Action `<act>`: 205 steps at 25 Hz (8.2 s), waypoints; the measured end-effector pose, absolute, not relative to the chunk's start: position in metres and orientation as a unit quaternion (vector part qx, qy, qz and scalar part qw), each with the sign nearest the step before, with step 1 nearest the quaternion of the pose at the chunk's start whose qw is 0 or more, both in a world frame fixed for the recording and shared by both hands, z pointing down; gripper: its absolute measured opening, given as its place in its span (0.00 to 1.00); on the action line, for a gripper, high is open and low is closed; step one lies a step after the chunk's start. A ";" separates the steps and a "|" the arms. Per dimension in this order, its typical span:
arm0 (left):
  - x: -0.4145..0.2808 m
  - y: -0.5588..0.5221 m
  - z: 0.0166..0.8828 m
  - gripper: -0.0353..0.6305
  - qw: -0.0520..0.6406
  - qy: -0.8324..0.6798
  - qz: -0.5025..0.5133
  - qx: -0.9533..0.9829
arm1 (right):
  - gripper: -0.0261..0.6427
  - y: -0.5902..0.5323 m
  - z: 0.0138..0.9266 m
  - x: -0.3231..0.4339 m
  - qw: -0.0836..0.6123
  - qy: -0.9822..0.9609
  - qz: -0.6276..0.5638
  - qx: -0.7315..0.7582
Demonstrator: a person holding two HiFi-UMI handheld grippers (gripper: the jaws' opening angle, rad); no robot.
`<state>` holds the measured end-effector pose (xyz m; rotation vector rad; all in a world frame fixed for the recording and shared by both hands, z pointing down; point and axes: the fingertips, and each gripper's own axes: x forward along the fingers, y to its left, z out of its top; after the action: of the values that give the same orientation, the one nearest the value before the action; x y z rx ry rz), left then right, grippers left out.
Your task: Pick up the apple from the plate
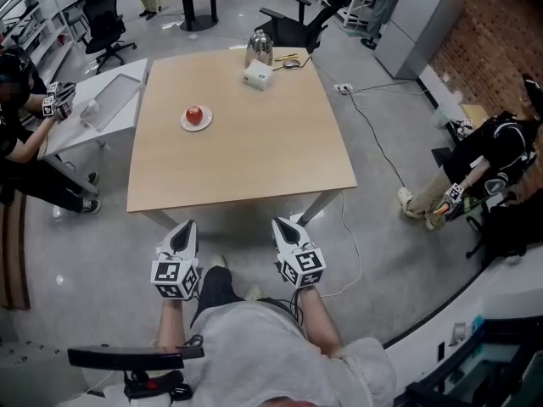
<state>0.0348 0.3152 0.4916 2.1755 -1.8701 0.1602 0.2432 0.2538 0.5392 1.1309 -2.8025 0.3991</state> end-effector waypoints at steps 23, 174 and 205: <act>-0.034 0.190 0.495 0.08 0.152 -0.633 0.044 0.758 | 0.05 0.132 0.534 0.163 0.068 -0.923 0.125 0.356; -0.259 0.067 0.635 0.08 0.322 -0.762 0.071 0.557 | 0.58 -0.190 0.730 -0.188 0.248 -0.948 0.118 0.160; -0.257 0.061 0.584 0.08 0.266 -0.761 0.070 0.587 | 0.58 -0.192 0.672 -0.170 0.209 -0.952 0.117 0.191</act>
<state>-0.2571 0.0614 0.5843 1.5860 -2.0551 0.1887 -0.1702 -0.1925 0.6716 0.5306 -2.6479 0.3241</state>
